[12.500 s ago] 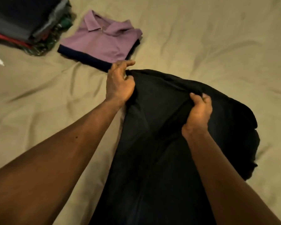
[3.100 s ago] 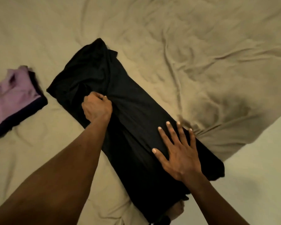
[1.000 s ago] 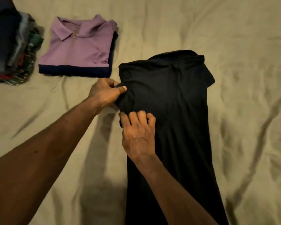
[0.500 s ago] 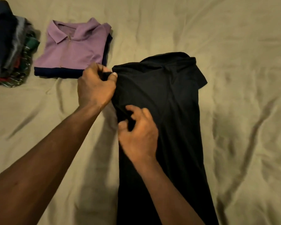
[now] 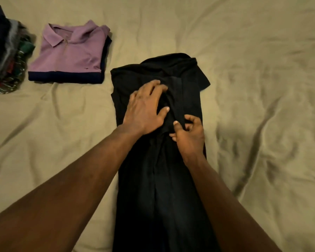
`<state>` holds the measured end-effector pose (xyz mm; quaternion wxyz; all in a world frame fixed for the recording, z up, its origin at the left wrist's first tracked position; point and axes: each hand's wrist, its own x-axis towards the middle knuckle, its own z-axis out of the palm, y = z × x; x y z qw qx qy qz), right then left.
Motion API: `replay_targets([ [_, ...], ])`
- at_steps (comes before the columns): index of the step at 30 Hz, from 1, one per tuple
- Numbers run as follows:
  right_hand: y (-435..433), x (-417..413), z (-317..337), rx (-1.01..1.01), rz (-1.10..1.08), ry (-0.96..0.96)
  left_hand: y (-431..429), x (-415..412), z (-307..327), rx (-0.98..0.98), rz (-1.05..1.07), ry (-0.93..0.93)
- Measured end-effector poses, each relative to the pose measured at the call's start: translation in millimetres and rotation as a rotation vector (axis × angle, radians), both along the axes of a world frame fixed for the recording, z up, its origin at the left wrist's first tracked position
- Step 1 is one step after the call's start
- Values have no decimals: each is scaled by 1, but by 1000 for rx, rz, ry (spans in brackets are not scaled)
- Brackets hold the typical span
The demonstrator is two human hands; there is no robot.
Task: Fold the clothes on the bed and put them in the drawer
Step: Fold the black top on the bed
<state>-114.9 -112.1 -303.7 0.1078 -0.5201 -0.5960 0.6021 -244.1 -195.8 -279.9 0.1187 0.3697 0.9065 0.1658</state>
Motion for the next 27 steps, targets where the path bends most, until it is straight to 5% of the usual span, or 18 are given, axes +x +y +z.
replay_targets([
  [3, -8, 14, 7, 168, 67, -52, -34, 33, -12, -227, -49, 65],
  [8, -39, 87, 19, 414, 165, -158, -89, 99, 6, 125, 355, 10],
  [12, -74, 194, 21, 515, 246, -537, -150, 177, 12, 98, 697, -303],
  [15, -108, 260, 31, 577, 343, -709, -196, 242, 14, -57, 745, -449],
  [20, -129, 312, 56, 209, 213, -600, -238, 309, 22, -100, 825, -540],
  [24, -133, 341, 64, 106, 266, -488, -253, 344, 34, -13, 797, -594],
  [27, -136, 354, 60, -214, 247, -410, -258, 358, 38, 86, 753, -651],
])
